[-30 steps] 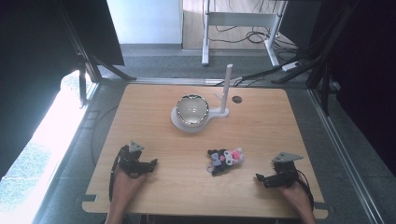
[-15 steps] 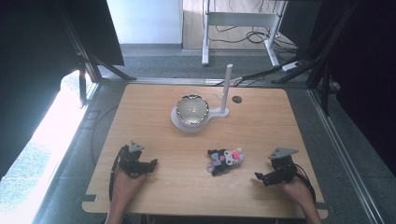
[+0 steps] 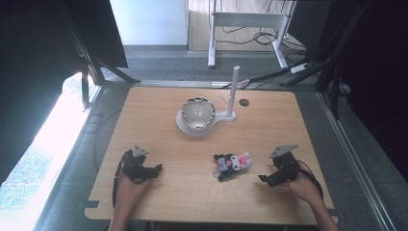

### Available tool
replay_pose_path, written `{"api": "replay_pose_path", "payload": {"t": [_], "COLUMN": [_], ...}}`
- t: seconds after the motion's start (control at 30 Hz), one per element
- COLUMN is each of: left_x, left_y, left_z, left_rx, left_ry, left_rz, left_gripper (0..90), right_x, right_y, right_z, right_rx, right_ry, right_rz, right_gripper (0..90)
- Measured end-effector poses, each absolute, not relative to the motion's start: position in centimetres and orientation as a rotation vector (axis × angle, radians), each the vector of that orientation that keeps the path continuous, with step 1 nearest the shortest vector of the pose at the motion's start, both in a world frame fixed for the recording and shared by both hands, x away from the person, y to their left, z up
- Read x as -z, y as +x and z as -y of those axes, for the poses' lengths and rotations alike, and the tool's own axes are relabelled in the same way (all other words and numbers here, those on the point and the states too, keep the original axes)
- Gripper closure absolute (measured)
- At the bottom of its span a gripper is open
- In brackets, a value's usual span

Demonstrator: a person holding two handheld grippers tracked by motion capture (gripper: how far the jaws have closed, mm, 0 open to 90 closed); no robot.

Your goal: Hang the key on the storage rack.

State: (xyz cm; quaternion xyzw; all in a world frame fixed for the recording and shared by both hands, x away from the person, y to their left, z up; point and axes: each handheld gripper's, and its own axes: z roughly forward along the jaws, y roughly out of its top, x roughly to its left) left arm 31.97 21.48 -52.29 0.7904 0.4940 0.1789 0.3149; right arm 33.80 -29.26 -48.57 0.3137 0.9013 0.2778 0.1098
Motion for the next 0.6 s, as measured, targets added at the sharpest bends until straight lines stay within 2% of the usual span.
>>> {"api": "replay_pose_path", "payload": {"t": [0.6], "left_x": [52.3], "left_y": [32.0], "left_z": [-21.5], "left_rx": [-0.472], "left_ry": [2.084], "left_rz": [-1.301], "left_gripper": [6.6], "right_x": [46.3], "right_y": [36.0], "right_z": [25.9], "right_rx": [-0.607], "right_ry": [0.731], "right_rz": [-2.828], "right_gripper": [3.0]}}
